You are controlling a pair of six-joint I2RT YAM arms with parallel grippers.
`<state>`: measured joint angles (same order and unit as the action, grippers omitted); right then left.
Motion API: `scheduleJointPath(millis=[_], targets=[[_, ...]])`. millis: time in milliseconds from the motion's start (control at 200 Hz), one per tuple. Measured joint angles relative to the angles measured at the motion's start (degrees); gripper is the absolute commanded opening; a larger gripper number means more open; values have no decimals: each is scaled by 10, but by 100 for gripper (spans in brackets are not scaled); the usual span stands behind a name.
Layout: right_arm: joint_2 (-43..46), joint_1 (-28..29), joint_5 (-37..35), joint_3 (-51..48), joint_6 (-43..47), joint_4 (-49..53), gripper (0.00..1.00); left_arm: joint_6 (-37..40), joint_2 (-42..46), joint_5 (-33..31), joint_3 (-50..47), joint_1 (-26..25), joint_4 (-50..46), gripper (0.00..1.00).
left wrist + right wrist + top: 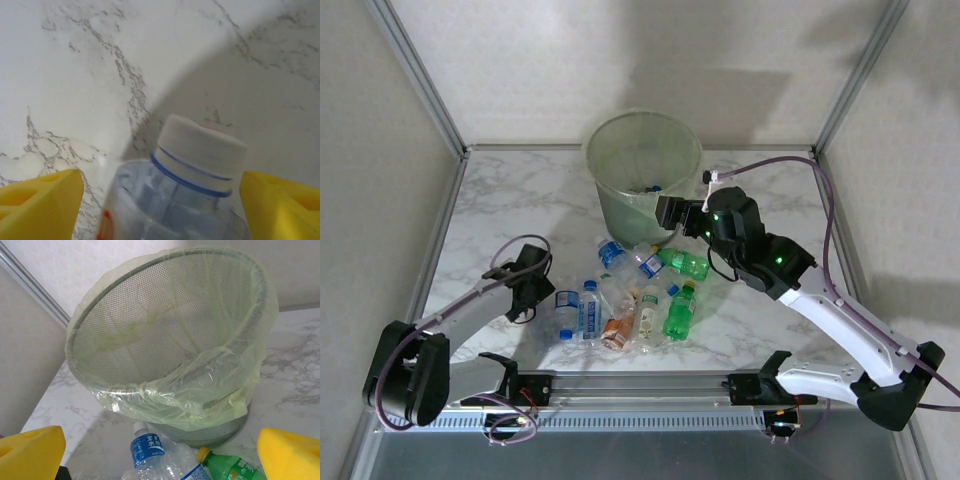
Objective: Put the plastic bottles in the bin
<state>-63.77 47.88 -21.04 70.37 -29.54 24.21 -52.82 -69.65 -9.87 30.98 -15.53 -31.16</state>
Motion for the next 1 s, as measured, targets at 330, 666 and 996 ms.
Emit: scheduleJointPath(millis=[330, 666, 996], targets=[[-1, 0, -1, 0, -1, 0, 99, 0, -19, 6, 0, 0, 22, 65], [-1, 0, -3, 0, -5, 0, 99, 4, -1, -5, 5, 0, 12, 60], [-2, 0, 26, 0, -13, -4, 98, 18, 59, -11, 141, 0, -51, 60]])
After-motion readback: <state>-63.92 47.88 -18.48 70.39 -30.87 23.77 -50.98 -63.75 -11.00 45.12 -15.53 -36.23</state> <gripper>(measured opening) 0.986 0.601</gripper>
